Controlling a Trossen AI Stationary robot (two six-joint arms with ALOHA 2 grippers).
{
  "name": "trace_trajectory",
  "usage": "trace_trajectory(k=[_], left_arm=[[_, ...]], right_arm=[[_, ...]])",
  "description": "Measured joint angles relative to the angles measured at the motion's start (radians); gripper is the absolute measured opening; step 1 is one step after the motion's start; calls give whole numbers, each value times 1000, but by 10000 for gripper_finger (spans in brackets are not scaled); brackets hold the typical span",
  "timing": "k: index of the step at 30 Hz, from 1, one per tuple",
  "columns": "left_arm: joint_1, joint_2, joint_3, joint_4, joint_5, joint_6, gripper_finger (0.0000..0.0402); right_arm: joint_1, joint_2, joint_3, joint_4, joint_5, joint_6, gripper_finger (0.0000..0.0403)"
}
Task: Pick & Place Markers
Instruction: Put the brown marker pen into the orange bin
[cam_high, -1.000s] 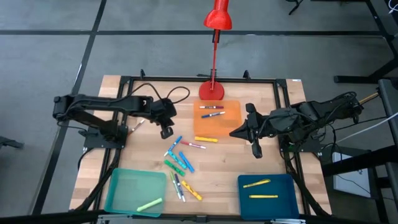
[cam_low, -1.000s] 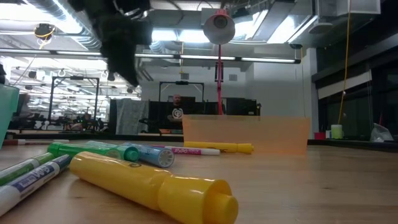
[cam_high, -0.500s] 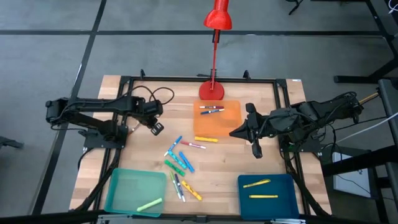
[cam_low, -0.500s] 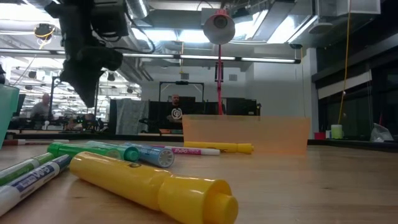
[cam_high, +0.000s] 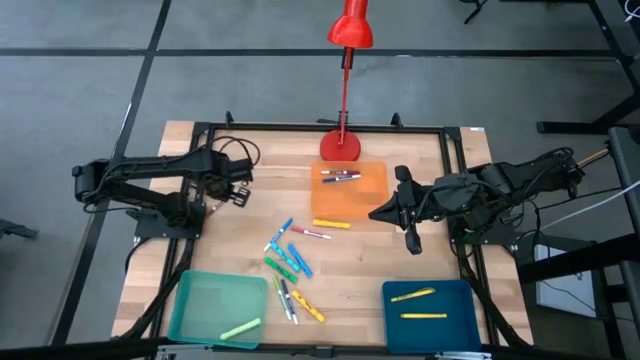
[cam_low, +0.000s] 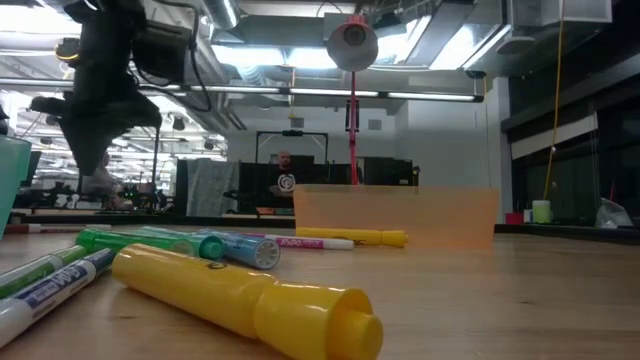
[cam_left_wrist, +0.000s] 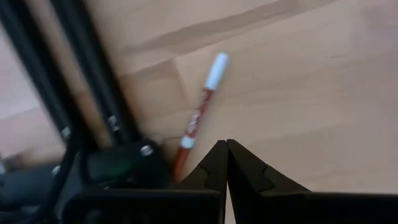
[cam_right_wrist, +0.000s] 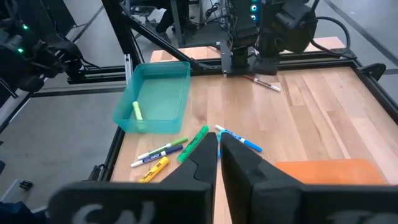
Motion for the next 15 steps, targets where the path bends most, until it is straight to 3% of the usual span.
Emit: trace_trajectory(k=[9, 15], left_arm=[[5, 1, 0, 0, -52, 13, 5], [21, 1, 0, 3, -42, 30, 60]], right_arm=[[0, 0, 0, 0, -1, -4, 23], [0, 0, 0, 0, -2, -4, 23]])
